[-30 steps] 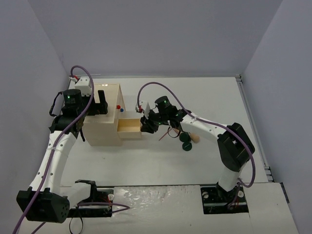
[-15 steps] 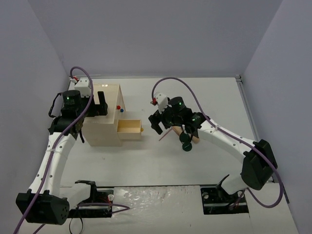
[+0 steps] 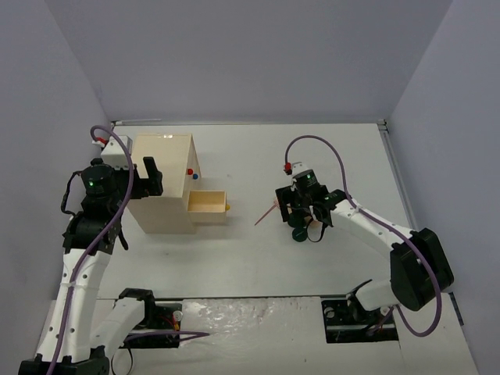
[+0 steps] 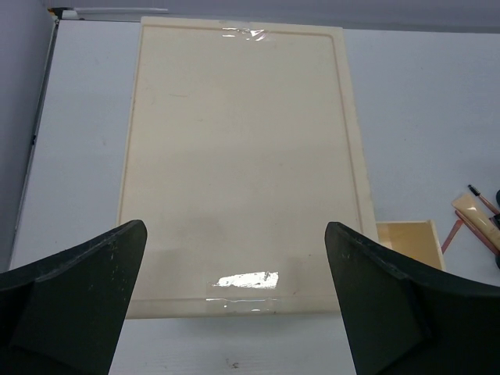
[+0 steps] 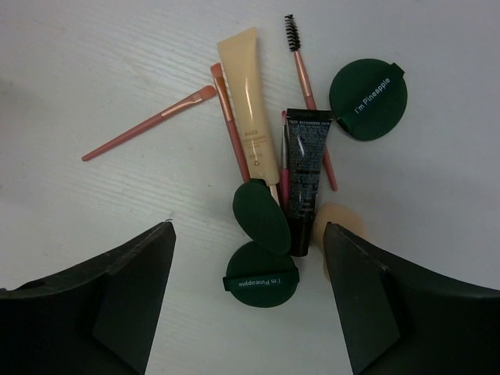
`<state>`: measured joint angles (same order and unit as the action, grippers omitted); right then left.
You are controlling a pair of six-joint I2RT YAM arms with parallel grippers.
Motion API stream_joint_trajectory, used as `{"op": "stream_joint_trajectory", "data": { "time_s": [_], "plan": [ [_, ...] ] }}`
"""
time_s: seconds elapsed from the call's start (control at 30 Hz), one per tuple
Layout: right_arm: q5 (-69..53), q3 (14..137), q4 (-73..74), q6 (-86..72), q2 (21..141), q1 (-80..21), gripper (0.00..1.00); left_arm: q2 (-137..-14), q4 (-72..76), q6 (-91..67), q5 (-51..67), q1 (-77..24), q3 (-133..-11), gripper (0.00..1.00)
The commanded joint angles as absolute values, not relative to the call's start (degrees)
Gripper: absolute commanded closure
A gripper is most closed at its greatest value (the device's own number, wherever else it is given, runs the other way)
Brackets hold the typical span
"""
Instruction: Organize the makeup
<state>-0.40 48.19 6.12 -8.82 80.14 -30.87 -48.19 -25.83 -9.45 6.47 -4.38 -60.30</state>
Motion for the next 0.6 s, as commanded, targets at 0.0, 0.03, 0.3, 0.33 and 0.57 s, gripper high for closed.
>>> {"op": "stream_joint_trajectory", "data": {
  "time_s": [0.0, 0.03, 0.3, 0.33, 0.57],
  "plan": [
    [-1.62, 48.34, 4.24, -10.46, 80.13, -29.12, 0.29, -47.89, -22.41, -10.19, 5.43, -4.04, -61.17, 0.03],
    [-2.57, 48.3, 3.99, -10.58, 80.74, -28.9, 0.3, -48.1, -22.53, -10.19, 5.33, -4.04, -61.21, 0.03],
    [-5.32, 47.32, 1.9, -11.17, 84.61, -26.91, 0.37, -48.75, -22.59, -10.37, 5.42, -4.04, -61.1, 0.03],
    [-5.44, 47.21, 1.69, -11.16, 84.92, -26.81, 0.38, -48.94, -22.63, -10.37, 5.53, -4.08, -61.12, 0.03],
    [-5.8, 46.45, 0.84, -11.07, 86.31, -26.63, 0.52, -49.44, -22.68, -10.46, 5.93, -4.13, -61.17, 0.03]
  ]
}}
